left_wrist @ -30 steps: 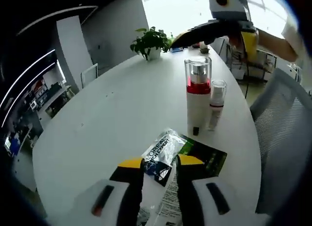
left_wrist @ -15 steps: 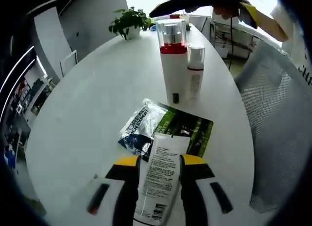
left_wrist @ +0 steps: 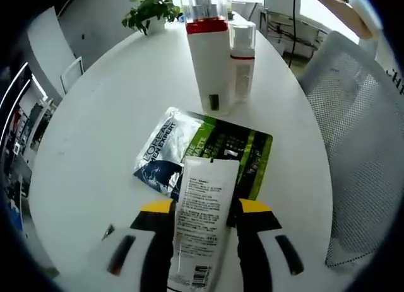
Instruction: Arrange the skincare products in the storage area until every visible bottle or jar stands upright without overlapping.
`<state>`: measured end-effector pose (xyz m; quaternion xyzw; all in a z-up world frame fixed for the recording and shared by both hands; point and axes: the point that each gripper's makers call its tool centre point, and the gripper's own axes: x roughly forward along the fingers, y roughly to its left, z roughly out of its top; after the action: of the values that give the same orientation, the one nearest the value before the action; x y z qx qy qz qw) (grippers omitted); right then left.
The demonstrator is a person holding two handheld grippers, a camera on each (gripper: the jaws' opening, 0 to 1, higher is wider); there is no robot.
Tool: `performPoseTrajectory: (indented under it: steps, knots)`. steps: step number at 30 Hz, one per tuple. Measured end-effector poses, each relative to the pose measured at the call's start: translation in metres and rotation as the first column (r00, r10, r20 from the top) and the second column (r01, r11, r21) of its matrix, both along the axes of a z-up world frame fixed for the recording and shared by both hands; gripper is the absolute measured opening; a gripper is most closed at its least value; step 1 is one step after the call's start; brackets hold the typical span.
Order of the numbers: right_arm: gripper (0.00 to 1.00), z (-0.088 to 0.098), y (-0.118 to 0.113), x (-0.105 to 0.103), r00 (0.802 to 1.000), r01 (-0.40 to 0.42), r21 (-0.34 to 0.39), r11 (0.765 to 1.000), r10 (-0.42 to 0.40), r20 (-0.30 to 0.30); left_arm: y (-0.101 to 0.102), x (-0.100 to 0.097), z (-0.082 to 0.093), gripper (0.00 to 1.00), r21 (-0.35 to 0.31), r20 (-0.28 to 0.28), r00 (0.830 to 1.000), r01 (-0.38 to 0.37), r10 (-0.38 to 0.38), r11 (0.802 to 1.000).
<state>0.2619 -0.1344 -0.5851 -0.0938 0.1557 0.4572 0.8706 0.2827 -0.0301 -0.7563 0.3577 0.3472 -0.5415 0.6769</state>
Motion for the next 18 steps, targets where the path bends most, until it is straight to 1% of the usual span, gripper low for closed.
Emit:
performPoseTrajectory:
  steps: [7, 13, 18]
  knots:
    - [0.95, -0.0007, -0.0043, 0.0000, 1.000, 0.003, -0.014, 1.000, -0.003, 0.001, 0.0000, -0.0011, -0.0054, 0.34, 0.024, -0.013, 1.000, 0.024, -0.023, 0.999]
    - [0.95, -0.0013, -0.0065, -0.0007, 1.000, 0.007, -0.013, 1.000, -0.007, -0.003, 0.0013, -0.0007, -0.0073, 0.33, 0.031, -0.043, 0.998, 0.040, -0.038, 0.999]
    - [0.94, -0.0050, -0.0042, -0.0036, 1.000, 0.004, -0.020, 1.000, -0.005, -0.012, -0.0010, -0.0006, -0.0093, 0.32, 0.077, -0.072, 0.994, 0.087, -0.081, 0.993]
